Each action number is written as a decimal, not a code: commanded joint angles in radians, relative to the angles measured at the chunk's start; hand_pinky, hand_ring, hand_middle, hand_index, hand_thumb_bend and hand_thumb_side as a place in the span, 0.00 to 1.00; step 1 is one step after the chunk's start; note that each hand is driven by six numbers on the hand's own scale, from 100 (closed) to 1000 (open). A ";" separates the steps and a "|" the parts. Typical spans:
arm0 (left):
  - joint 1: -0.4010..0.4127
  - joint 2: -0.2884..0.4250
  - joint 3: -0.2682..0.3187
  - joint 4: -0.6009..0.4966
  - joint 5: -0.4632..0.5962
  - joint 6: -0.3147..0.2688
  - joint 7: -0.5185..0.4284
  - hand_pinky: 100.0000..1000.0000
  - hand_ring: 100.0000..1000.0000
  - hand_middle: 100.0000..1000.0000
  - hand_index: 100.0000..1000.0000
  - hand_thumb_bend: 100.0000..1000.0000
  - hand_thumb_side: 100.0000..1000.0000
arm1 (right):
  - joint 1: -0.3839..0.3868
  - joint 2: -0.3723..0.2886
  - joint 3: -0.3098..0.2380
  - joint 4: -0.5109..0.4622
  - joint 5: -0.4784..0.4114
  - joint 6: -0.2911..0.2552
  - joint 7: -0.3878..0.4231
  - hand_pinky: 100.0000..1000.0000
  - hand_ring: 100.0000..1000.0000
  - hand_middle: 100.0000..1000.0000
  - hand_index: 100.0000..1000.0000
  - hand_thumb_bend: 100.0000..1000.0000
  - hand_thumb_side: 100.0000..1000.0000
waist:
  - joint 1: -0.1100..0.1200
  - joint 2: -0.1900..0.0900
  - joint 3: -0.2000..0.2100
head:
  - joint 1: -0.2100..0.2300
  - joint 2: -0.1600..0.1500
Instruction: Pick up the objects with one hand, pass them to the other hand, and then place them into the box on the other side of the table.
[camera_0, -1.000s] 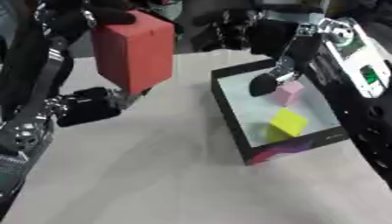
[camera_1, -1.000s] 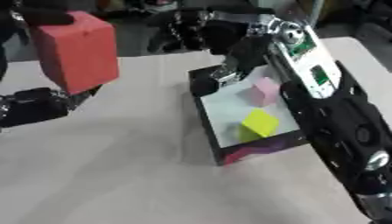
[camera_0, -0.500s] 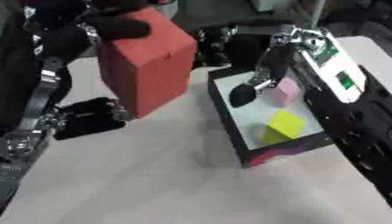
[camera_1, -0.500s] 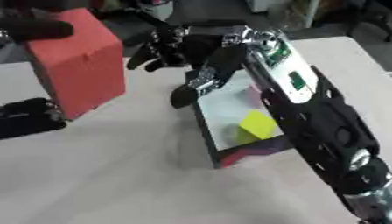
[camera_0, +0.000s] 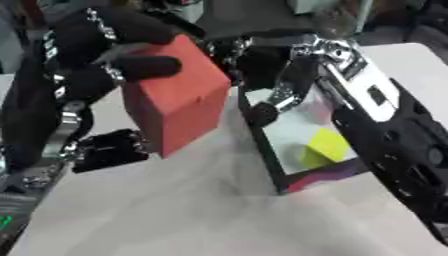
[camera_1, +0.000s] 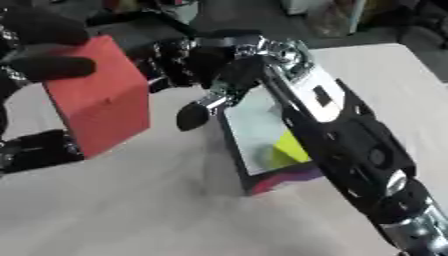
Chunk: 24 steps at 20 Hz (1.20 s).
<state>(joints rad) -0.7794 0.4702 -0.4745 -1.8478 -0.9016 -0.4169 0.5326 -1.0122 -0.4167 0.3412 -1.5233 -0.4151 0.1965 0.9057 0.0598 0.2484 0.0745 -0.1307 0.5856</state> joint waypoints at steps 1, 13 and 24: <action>-0.016 0.001 -0.002 0.005 -0.005 -0.011 0.013 0.66 0.66 0.64 0.54 0.16 0.00 | -0.025 0.000 0.002 -0.029 -0.019 0.018 0.001 1.00 1.00 0.82 1.00 0.63 0.21 | -0.015 0.004 0.001 | 0.006 -0.014; -0.011 -0.024 -0.010 0.020 0.008 -0.017 0.027 0.67 0.65 0.63 0.54 0.16 0.00 | -0.036 0.013 0.002 -0.078 -0.084 0.059 0.001 1.00 1.00 0.82 1.00 0.64 0.19 | -0.013 0.012 0.000 | 0.005 -0.016; -0.009 -0.039 -0.009 0.032 0.000 -0.005 0.031 0.67 0.65 0.63 0.54 0.17 0.00 | -0.037 0.021 0.013 -0.118 -0.113 0.084 0.001 1.00 1.00 0.83 1.00 0.65 0.19 | -0.014 0.017 0.005 | 0.004 -0.020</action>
<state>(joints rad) -0.7743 0.4283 -0.4907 -1.8106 -0.8999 -0.4260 0.5605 -1.0291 -0.3919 0.3574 -1.6193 -0.5170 0.2662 0.8970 0.0598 0.2658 0.0771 -0.1260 0.5774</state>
